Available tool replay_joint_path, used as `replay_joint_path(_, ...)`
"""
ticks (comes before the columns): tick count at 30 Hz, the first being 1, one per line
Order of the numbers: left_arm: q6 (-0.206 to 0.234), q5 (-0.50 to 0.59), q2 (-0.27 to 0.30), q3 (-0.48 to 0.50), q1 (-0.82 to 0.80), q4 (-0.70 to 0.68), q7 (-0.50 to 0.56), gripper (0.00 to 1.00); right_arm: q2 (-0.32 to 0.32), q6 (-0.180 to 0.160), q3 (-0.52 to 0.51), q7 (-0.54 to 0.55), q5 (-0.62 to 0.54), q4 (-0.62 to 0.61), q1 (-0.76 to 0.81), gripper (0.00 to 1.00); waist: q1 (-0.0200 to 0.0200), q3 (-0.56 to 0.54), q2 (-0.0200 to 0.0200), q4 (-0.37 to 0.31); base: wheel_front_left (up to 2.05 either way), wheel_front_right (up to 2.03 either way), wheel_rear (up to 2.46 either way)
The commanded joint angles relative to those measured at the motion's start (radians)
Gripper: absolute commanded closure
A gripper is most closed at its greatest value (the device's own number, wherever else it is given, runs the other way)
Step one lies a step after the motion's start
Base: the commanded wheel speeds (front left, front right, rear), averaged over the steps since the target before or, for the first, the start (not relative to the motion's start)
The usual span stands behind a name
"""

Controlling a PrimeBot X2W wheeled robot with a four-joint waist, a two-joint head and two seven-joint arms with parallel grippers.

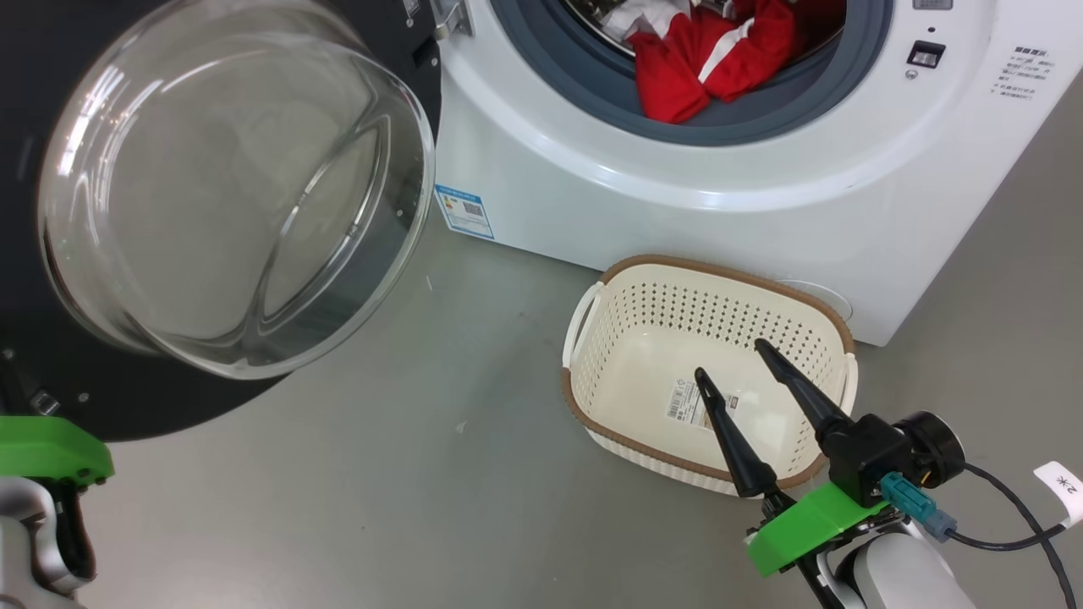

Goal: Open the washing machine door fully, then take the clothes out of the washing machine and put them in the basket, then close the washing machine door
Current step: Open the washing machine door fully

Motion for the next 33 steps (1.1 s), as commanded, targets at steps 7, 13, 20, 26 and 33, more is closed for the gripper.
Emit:
replay_joint_path(7, -0.016, 0.042, 0.028, 0.045, 0.001, -0.069, -0.012, 0.00, 0.006, 0.003, 0.027, -0.006, 0.038, -0.019, -0.027, 0.00, 0.0000, -0.038, 0.0000, -0.021, 0.00, 0.00, 0.00)
replay_joint_path(13, -0.025, 0.070, 0.004, 0.045, 0.053, -0.222, -0.012, 0.00, 0.006, 0.003, 0.015, -0.006, 0.059, -0.026, -0.012, 0.00, 0.0000, -0.069, 0.0000, -0.052, 0.00, 0.00, 0.00)
replay_joint_path(20, -0.030, 0.086, -0.034, 0.012, 0.112, -0.414, -0.010, 0.00, 0.006, 0.003, -0.017, -0.006, 0.080, -0.041, -0.009, 0.00, 0.0000, -0.094, 0.0000, -0.106, 0.00, 0.00, 0.00)
replay_joint_path(26, -0.058, 0.066, -0.081, -0.051, 0.151, -0.536, 0.062, 0.00, 0.006, 0.003, -0.065, -0.006, 0.077, -0.059, -0.011, 0.00, 0.0000, -0.102, 0.0000, -0.165, 0.00, 0.00, 0.00)
replay_joint_path(33, -0.098, 0.030, -0.099, -0.079, 0.201, -0.605, 0.077, 0.00, 0.006, 0.003, -0.115, -0.006, 0.090, -0.075, -0.015, 0.00, 0.0000, -0.103, 0.0000, -0.234, 0.00, 0.00, 0.00)
